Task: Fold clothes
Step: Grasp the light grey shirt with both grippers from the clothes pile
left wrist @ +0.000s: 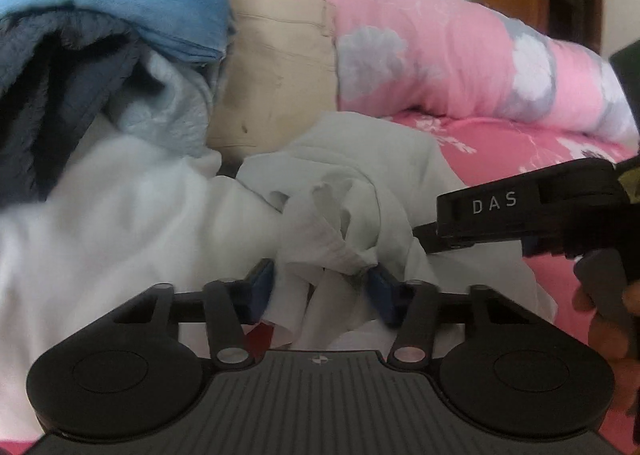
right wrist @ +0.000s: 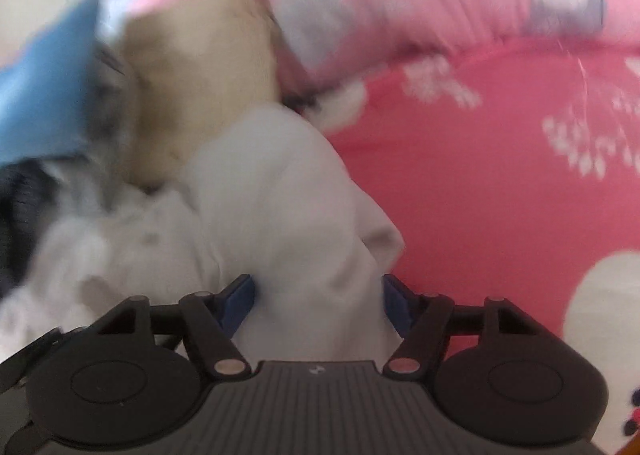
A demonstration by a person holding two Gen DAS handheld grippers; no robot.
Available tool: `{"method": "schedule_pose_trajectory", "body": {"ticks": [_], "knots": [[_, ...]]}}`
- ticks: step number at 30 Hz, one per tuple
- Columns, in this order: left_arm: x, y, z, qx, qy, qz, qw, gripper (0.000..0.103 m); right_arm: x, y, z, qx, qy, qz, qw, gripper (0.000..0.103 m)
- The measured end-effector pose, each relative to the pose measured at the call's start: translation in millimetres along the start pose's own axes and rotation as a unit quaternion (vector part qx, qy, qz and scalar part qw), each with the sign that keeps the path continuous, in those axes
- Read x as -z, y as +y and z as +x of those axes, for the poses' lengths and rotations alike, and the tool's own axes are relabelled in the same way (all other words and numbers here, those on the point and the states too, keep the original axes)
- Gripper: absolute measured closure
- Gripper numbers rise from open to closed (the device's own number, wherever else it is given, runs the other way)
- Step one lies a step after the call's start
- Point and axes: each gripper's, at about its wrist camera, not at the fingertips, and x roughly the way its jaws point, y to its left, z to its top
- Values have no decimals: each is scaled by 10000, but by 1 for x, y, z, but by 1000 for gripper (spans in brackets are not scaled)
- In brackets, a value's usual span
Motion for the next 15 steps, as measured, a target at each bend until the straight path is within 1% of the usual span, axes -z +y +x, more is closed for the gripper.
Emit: {"method": "schedule_pose_trajectory", "body": {"ticks": [1, 2, 3, 4, 5, 6, 7, 9, 11, 13, 15], "knots": [[1, -2, 0, 12, 11, 1, 10000, 82, 1, -1, 4, 21, 33, 32, 10000, 36], [1, -3, -4, 56, 10, -46, 10000, 93, 2, -1, 0, -17, -15, 34, 10000, 41], [2, -4, -7, 103, 8, -96, 9999, 94, 3, -1, -5, -69, -45, 41, 10000, 57], [3, -5, -11, 149, 5, -146, 9998, 98, 5, -1, -13, -155, -30, 61, 9999, 74], [3, -6, -14, 196, 3, -196, 9996, 99, 6, -2, -21, -240, -15, 81, 9997, 80], [4, -7, -19, 263, 4, -289, 9992, 99, 8, -2, -28, -326, -1, 101, 9994, 89], [6, -7, -26, 379, 12, -401, 9985, 100, 10, -1, -37, -397, -3, 99, 9992, 92], [12, -9, -44, 631, -3, -572, 9964, 100, 20, 2, -63, -474, -86, -11, 9988, 95], [20, -14, -66, 901, -17, -560, 9944, 101, 29, 4, -88, -551, -169, -121, 9983, 95], [29, -19, -91, 1275, -22, -608, 9900, 101, 40, 7, -114, -647, -256, -208, 9974, 96], [39, -27, -121, 1687, -27, -592, 9839, 101, 58, 3, -149, -860, -353, -175, 9955, 96]]}}
